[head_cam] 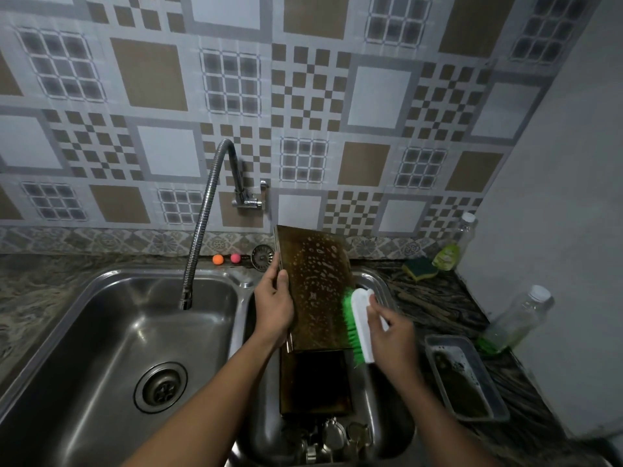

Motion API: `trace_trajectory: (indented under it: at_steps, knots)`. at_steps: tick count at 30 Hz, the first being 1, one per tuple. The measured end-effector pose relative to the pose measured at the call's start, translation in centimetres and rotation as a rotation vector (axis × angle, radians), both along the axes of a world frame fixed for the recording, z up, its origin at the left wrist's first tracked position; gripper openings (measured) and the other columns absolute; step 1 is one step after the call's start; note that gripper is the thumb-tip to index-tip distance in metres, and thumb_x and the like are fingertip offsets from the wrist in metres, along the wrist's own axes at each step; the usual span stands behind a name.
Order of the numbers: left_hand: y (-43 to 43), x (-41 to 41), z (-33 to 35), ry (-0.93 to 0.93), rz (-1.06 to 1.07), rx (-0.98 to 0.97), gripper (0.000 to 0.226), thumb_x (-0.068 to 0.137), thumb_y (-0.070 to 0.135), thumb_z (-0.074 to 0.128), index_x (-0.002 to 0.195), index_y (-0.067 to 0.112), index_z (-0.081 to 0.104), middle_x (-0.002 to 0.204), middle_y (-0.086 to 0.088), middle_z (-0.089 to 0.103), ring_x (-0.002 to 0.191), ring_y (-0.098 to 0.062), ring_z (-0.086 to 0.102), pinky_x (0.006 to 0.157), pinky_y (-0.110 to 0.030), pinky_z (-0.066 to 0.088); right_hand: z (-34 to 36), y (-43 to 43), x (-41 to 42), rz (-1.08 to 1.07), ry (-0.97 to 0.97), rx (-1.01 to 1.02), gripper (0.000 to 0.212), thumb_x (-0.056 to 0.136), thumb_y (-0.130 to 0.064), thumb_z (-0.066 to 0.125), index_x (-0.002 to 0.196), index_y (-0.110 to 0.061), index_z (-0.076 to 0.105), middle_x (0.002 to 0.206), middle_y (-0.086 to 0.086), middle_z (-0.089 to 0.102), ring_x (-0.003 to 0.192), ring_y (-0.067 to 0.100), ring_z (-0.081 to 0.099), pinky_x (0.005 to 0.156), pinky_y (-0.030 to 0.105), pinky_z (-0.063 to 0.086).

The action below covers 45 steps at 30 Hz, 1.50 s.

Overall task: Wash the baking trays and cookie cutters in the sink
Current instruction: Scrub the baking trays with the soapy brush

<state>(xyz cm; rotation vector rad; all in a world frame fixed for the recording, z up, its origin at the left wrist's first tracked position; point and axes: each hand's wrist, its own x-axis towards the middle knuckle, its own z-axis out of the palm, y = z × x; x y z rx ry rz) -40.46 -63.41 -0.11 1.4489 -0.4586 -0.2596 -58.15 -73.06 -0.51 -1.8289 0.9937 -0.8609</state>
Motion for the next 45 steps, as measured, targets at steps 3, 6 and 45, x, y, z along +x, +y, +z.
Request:
trace_trajectory:
  at_steps: [3, 6, 45]
  knots:
    - [0.2, -0.8, -0.2, -0.015, -0.084, 0.025, 0.049, 0.102, 0.011, 0.047, 0.149, 0.020, 0.038, 0.141, 0.003, 0.055, 0.125, -0.003, 0.054, 0.105, -0.023, 0.044, 2.1, -2.8, 1.0, -0.057, -0.008, -0.020, 0.033, 0.097, -0.023, 0.059, 0.127, -0.012, 0.064, 0.124, 0.006, 0.067, 0.104, 0.012, 0.062, 0.075, 0.011, 0.045]
    - [0.4, -2.1, 0.5, -0.058, -0.176, 0.055, 0.061, 0.096, -0.001, 0.053, 0.149, 0.022, 0.035, 0.126, 0.020, 0.059, 0.111, 0.013, 0.057, 0.090, -0.005, 0.045, 4.9, -5.1, 3.2, -0.069, 0.015, -0.065, 0.035, 0.099, -0.026, 0.054, 0.131, -0.013, 0.061, 0.127, 0.005, 0.064, 0.096, 0.009, 0.057, 0.070, 0.016, 0.045]
    - [1.6, -1.4, 1.9, -0.086, -0.156, 0.087, 0.053, 0.098, 0.009, 0.053, 0.142, 0.040, 0.047, 0.134, 0.017, 0.058, 0.121, -0.009, 0.059, 0.104, -0.043, 0.049, 0.5, -2.5, 0.1, 0.080, 0.027, 0.096, 0.036, 0.096, -0.011, 0.058, 0.130, -0.021, 0.061, 0.132, -0.001, 0.059, 0.117, 0.009, 0.057, 0.091, 0.029, 0.051]
